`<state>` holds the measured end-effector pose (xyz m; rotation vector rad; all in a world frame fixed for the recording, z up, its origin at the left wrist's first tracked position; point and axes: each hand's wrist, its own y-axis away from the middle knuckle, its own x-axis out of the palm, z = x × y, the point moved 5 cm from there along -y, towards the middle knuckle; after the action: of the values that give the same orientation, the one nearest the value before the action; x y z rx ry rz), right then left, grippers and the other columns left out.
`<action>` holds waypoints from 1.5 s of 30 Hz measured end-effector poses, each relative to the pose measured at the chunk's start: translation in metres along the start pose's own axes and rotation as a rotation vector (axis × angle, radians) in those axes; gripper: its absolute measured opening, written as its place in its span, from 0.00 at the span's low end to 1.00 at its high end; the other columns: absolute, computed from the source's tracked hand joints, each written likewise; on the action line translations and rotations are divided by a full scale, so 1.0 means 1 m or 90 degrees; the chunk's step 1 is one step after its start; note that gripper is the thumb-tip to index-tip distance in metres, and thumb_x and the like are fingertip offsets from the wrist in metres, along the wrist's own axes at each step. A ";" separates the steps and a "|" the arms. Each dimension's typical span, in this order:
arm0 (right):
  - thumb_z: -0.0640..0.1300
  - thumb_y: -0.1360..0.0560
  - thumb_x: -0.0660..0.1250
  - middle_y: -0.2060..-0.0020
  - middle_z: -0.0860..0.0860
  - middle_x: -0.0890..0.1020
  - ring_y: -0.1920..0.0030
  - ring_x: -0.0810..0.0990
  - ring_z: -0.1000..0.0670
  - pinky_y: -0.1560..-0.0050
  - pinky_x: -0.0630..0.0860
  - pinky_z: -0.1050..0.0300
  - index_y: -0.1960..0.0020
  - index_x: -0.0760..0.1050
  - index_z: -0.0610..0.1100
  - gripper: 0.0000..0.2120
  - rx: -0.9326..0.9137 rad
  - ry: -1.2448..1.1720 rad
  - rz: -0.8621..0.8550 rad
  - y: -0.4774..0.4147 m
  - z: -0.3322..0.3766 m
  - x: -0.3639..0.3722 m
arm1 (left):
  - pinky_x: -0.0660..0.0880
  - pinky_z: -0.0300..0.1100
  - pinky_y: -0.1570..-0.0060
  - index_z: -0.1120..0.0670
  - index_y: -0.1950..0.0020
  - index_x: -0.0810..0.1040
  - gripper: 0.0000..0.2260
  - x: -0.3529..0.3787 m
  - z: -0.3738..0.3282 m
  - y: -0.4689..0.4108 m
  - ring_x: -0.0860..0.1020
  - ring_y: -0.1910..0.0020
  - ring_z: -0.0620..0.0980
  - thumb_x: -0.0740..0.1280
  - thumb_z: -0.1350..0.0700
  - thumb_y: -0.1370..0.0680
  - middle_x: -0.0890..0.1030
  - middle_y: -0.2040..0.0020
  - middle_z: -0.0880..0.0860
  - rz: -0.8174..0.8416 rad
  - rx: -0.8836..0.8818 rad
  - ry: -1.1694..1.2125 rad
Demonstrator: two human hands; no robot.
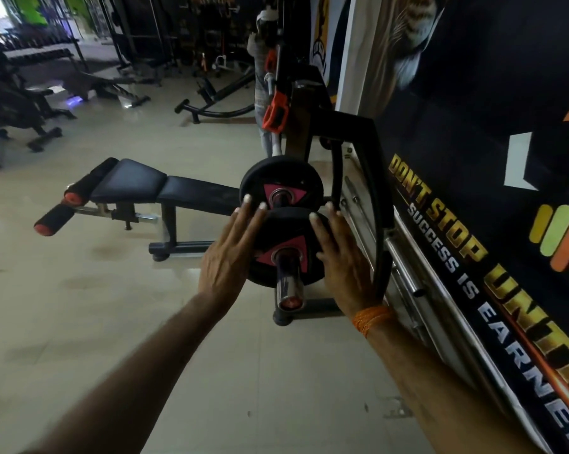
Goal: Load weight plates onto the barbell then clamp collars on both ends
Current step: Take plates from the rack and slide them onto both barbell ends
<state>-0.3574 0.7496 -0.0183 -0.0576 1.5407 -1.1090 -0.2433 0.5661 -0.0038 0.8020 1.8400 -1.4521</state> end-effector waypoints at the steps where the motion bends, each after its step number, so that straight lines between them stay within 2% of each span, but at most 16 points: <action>1: 0.31 0.27 0.73 0.17 0.45 0.48 0.18 0.49 0.42 0.26 0.68 0.48 0.17 0.48 0.49 0.49 -0.030 0.046 0.029 0.003 -0.001 0.012 | 0.75 0.57 0.35 0.47 0.17 0.45 0.45 0.010 0.005 0.002 0.59 0.20 0.61 0.69 0.64 0.25 0.47 0.16 0.55 0.022 0.032 -0.047; 2: 0.32 0.27 0.74 0.17 0.44 0.45 0.18 0.47 0.40 0.24 0.65 0.41 0.17 0.44 0.49 0.52 -0.044 0.085 0.045 0.005 -0.004 0.023 | 0.68 0.60 0.28 0.47 0.17 0.44 0.48 0.019 0.012 0.005 0.51 0.18 0.60 0.70 0.66 0.26 0.45 0.16 0.55 0.037 0.043 -0.088; 4: 0.36 0.29 0.76 0.18 0.43 0.43 0.18 0.45 0.38 0.23 0.59 0.35 0.17 0.41 0.48 0.55 -0.046 0.131 0.052 0.004 -0.014 0.039 | 0.59 0.62 0.24 0.47 0.17 0.43 0.51 0.034 0.026 0.005 0.47 0.18 0.59 0.72 0.67 0.29 0.44 0.16 0.55 0.058 0.036 -0.151; 8: 0.49 0.30 0.79 0.18 0.42 0.41 0.18 0.46 0.38 0.22 0.53 0.31 0.17 0.39 0.45 0.59 -0.054 0.156 0.085 -0.019 -0.031 0.063 | 0.55 0.63 0.22 0.49 0.17 0.42 0.50 0.049 0.043 -0.017 0.47 0.18 0.58 0.70 0.65 0.29 0.46 0.16 0.55 0.054 0.036 -0.198; 11: 0.55 0.30 0.77 0.18 0.40 0.44 0.18 0.46 0.39 0.23 0.52 0.30 0.17 0.42 0.43 0.56 -0.048 0.143 0.099 -0.043 -0.041 0.080 | 0.55 0.63 0.22 0.50 0.17 0.43 0.52 0.063 0.052 -0.042 0.46 0.18 0.57 0.74 0.65 0.30 0.44 0.16 0.55 0.044 0.019 -0.218; 14: 0.56 0.31 0.78 0.18 0.40 0.46 0.18 0.46 0.39 0.23 0.53 0.29 0.17 0.45 0.42 0.56 -0.036 0.130 0.111 -0.065 -0.049 0.098 | 0.54 0.63 0.22 0.52 0.17 0.42 0.54 0.079 0.058 -0.064 0.47 0.18 0.57 0.76 0.64 0.31 0.44 0.16 0.56 0.048 0.000 -0.236; 18: 0.56 0.33 0.79 0.18 0.40 0.46 0.18 0.47 0.38 0.22 0.51 0.30 0.17 0.45 0.42 0.58 -0.019 0.120 0.104 -0.088 -0.059 0.119 | 0.51 0.63 0.21 0.53 0.17 0.41 0.54 0.095 0.066 -0.092 0.45 0.18 0.58 0.74 0.66 0.31 0.43 0.16 0.57 0.040 -0.001 -0.266; 24: 0.58 0.31 0.78 0.18 0.40 0.43 0.18 0.49 0.38 0.23 0.51 0.29 0.18 0.40 0.43 0.60 -0.044 0.125 0.071 -0.105 -0.074 0.144 | 0.52 0.65 0.22 0.52 0.18 0.37 0.53 0.109 0.082 -0.114 0.45 0.18 0.59 0.69 0.66 0.32 0.38 0.17 0.55 0.038 0.040 -0.300; 28: 0.57 0.31 0.78 0.19 0.41 0.40 0.19 0.49 0.37 0.22 0.49 0.30 0.18 0.38 0.44 0.60 -0.055 0.112 0.060 -0.107 -0.077 0.152 | 0.52 0.65 0.22 0.52 0.18 0.37 0.56 0.113 0.084 -0.115 0.44 0.18 0.58 0.72 0.68 0.33 0.36 0.17 0.55 0.028 0.033 -0.297; 31: 0.55 0.31 0.77 0.19 0.41 0.41 0.18 0.47 0.37 0.22 0.49 0.29 0.18 0.40 0.43 0.58 -0.056 0.087 0.066 -0.106 -0.076 0.147 | 0.52 0.65 0.22 0.52 0.17 0.38 0.56 0.112 0.082 -0.116 0.45 0.18 0.58 0.76 0.64 0.32 0.38 0.17 0.55 0.044 0.022 -0.277; 34: 0.55 0.27 0.73 0.18 0.42 0.44 0.18 0.45 0.40 0.22 0.48 0.31 0.17 0.44 0.44 0.51 -0.040 0.011 0.076 -0.104 -0.071 0.130 | 0.54 0.64 0.22 0.53 0.17 0.45 0.54 0.099 0.080 -0.113 0.47 0.18 0.59 0.79 0.54 0.31 0.44 0.16 0.56 0.058 0.020 -0.235; 37: 0.56 0.21 0.65 0.17 0.45 0.46 0.17 0.45 0.45 0.21 0.53 0.35 0.17 0.48 0.46 0.40 -0.003 -0.124 0.040 -0.117 -0.057 0.102 | 0.50 0.60 0.21 0.53 0.17 0.47 0.48 0.071 0.083 -0.107 0.45 0.17 0.56 0.74 0.44 0.26 0.44 0.16 0.55 0.037 -0.029 -0.125; 39: 0.56 0.20 0.62 0.17 0.46 0.51 0.18 0.50 0.46 0.22 0.60 0.40 0.18 0.53 0.46 0.36 0.001 -0.218 -0.013 -0.138 -0.039 0.078 | 0.48 0.57 0.20 0.51 0.17 0.45 0.43 0.047 0.088 -0.108 0.43 0.17 0.54 0.65 0.38 0.22 0.43 0.16 0.53 0.022 -0.069 -0.083; 41: 0.57 0.19 0.61 0.18 0.47 0.57 0.20 0.58 0.45 0.26 0.67 0.44 0.19 0.57 0.47 0.33 -0.022 -0.266 -0.034 -0.163 -0.012 0.059 | 0.47 0.56 0.20 0.49 0.17 0.46 0.40 0.019 0.098 -0.109 0.43 0.18 0.52 0.62 0.37 0.22 0.43 0.16 0.51 0.006 -0.109 -0.069; 43: 0.59 0.18 0.60 0.20 0.48 0.62 0.22 0.63 0.46 0.27 0.70 0.44 0.20 0.60 0.48 0.31 -0.069 -0.287 -0.012 -0.186 0.023 0.048 | 0.48 0.55 0.21 0.48 0.17 0.49 0.38 -0.011 0.111 -0.109 0.44 0.18 0.51 0.62 0.38 0.22 0.47 0.17 0.50 -0.014 -0.130 -0.072; 45: 0.61 0.19 0.58 0.21 0.48 0.64 0.22 0.64 0.47 0.25 0.68 0.46 0.20 0.61 0.48 0.31 -0.109 -0.305 0.058 -0.202 0.058 0.045 | 0.51 0.58 0.21 0.47 0.18 0.56 0.35 -0.036 0.128 -0.104 0.47 0.18 0.52 0.60 0.36 0.22 0.53 0.17 0.51 -0.025 -0.142 -0.091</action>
<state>-0.4308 0.5774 0.0878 -0.3420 1.1876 -0.8150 -0.2889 0.4176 0.0632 0.5416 1.8768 -1.2645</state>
